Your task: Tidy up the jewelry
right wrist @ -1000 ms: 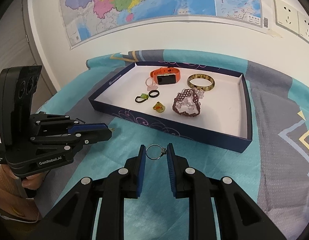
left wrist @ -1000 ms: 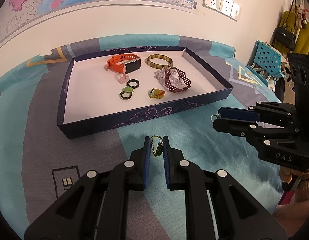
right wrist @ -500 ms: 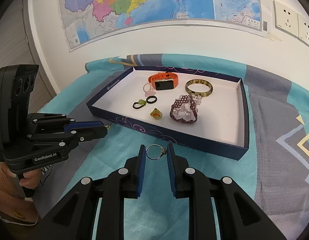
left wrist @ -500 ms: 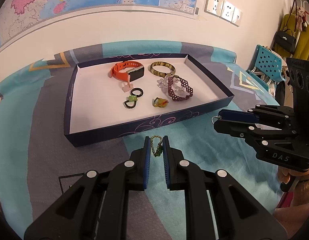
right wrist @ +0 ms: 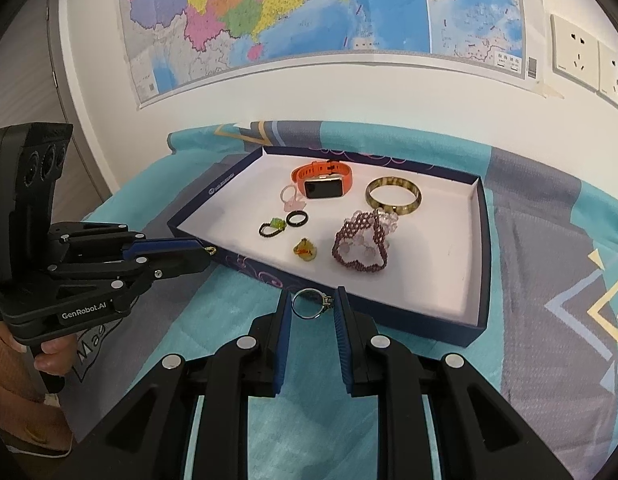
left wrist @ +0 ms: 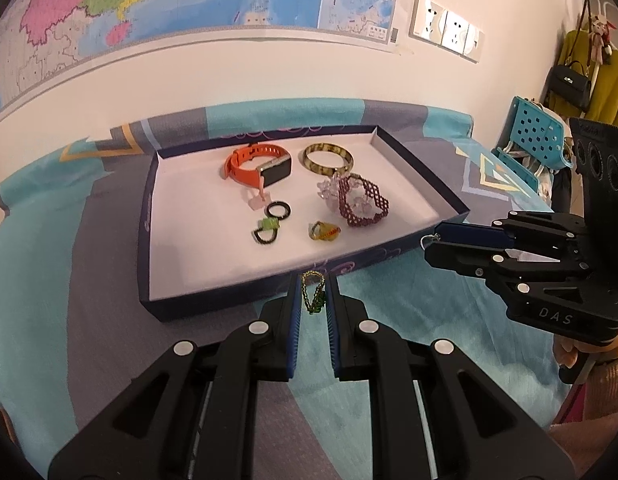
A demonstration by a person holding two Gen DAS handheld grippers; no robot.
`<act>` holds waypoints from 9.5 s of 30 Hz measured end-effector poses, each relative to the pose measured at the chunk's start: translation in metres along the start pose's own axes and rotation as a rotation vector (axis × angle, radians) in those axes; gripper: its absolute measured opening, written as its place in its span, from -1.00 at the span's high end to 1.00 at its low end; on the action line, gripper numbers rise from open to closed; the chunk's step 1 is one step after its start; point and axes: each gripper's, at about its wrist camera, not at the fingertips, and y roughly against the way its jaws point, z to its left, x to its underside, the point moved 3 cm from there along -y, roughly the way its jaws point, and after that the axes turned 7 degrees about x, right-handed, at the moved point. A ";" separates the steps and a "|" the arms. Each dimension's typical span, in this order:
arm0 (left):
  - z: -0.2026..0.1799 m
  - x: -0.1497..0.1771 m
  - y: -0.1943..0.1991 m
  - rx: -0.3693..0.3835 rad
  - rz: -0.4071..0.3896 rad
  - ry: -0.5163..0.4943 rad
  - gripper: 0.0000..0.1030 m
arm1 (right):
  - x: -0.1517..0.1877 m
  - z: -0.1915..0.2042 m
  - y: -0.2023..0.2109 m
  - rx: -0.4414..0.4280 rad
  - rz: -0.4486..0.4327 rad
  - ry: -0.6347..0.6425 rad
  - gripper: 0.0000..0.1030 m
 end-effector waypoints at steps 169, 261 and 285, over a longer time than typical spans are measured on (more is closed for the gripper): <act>0.000 0.016 0.016 -0.233 -0.095 0.062 -0.89 | 0.021 -0.003 0.010 0.098 -0.056 -0.065 -0.86; 0.000 0.044 0.026 -0.339 -0.097 0.127 -0.89 | 0.053 0.004 0.010 0.183 0.010 -0.146 -0.86; 0.000 0.046 0.023 -0.332 -0.087 0.125 -0.89 | 0.046 0.013 0.018 0.182 -0.029 -0.106 -0.86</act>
